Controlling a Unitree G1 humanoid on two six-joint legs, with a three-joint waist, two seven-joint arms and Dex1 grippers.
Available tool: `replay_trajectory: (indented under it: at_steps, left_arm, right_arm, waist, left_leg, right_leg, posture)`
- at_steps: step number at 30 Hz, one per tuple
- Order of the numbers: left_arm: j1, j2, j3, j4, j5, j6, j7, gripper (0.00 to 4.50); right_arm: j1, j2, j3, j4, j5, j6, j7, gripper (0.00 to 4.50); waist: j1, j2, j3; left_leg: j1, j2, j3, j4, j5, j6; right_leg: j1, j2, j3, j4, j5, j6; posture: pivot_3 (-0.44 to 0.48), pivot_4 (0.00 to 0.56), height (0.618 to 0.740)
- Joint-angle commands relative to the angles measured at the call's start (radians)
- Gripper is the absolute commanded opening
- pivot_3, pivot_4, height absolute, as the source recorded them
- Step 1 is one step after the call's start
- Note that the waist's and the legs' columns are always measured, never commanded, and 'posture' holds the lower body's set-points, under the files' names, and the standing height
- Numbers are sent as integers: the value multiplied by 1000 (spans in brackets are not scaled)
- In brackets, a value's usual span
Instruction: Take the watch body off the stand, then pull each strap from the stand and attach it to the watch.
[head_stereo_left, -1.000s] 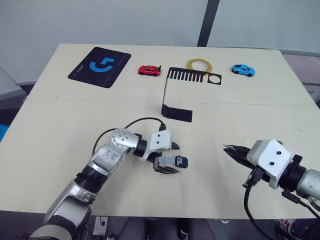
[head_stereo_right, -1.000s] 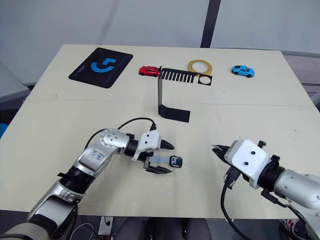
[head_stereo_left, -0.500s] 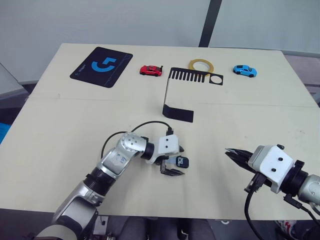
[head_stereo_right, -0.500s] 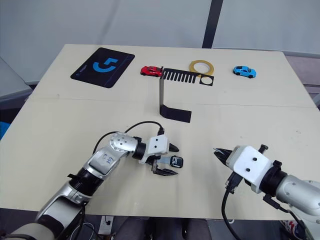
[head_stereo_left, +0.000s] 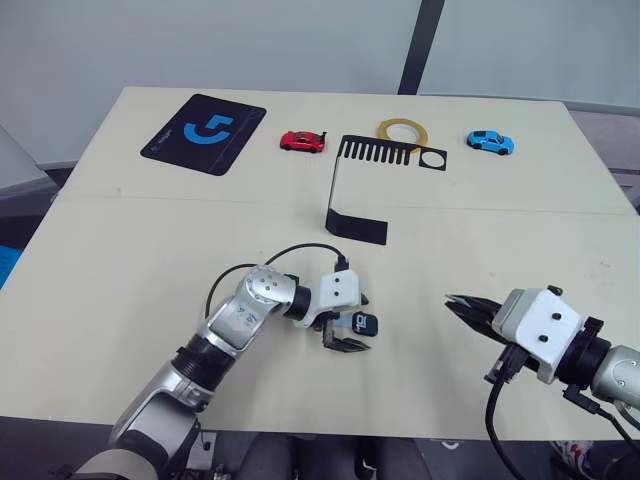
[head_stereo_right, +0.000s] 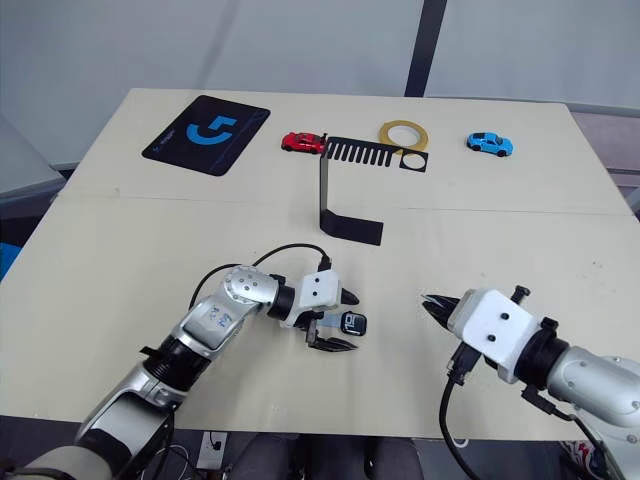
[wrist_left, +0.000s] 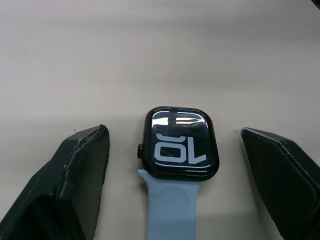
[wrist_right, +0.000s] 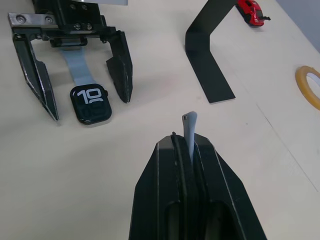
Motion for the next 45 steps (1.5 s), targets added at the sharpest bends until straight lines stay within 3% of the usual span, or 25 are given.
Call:
replay_trajectory:
  at_steps: [1, 12, 16, 29, 32, 35, 41, 45]
  left_arm:
    - [-11, -6, -6, -1, 13, -2, 5, 4465]
    - [-11, -10, -3, 6, 25, -11, 10, 4465]
    - [-10, -8, -7, 7, 31, -14, 9, 3489]
    - [-7, -10, -7, 11, 43, -27, 8, 3489]
    - [-7, -12, -6, 13, 40, -29, 4, 2735]
    - [-13, -10, -5, 19, 39, -28, -1, 1701]
    - [-63, 6, 23, 48, 12, -7, -48, 1700]
    - [-134, -19, 81, 89, -68, 136, -80, 1700]
  right_arm:
    - [10, 1, -1, -124, 22, -30, 22, 0]
    - [39, -4, -12, -124, 54, -48, 41, 0]
    - [42, -3, -19, -124, 61, -49, 41, 0]
    - [52, -4, -28, -124, 75, -54, 37, 0]
    - [54, -6, -30, -124, 75, -55, 37, 0]
    - [54, -7, -33, -124, 75, -55, 39, 0]
    - [32, -9, -40, -124, 72, -40, 52, 0]
    - [-23, -27, -9, -110, 65, -33, 56, 0]
  waist:
    - [0, 0, 0]
    - [0, 0, 0]
    - [0, 0, 0]
    - [0, 0, 0]
    - [0, 0, 0]
    - [0, 0, 0]
    - [-1, 0, 0]
    - [-1, 0, 0]
  left_leg:
    - [0, 0, 0, 0, 0, 0]
    - [1, 0, -1, 1, 0, 0]
    - [1, 0, -1, 1, 0, 0]
    - [1, 0, -1, 1, 0, 0]
    - [1, 0, -1, 1, 0, 0]
    - [1, 0, -1, 1, 0, 0]
    - [1, 0, -1, 2, 0, 0]
    - [1, 0, -1, 2, 0, 0]
  right_leg:
    - [1, 0, 0, 0, 0, 0]
    - [2, 0, 0, 0, 0, 0]
    - [2, 0, 0, 0, 0, 0]
    - [2, 0, 0, 1, 0, 0]
    - [2, 0, 0, 1, 0, 0]
    - [2, 0, 0, 1, 0, 0]
    - [2, 0, 0, 1, 0, 0]
    - [2, 0, 0, 1, 0, 0]
  posture:
    - [0, 150, 732]
    - [0, 150, 732]
    - [0, 150, 732]
    - [0, 150, 732]
    - [0, 150, 732]
    - [0, 150, 732]
    - [0, 150, 732]
    - [0, 150, 732]
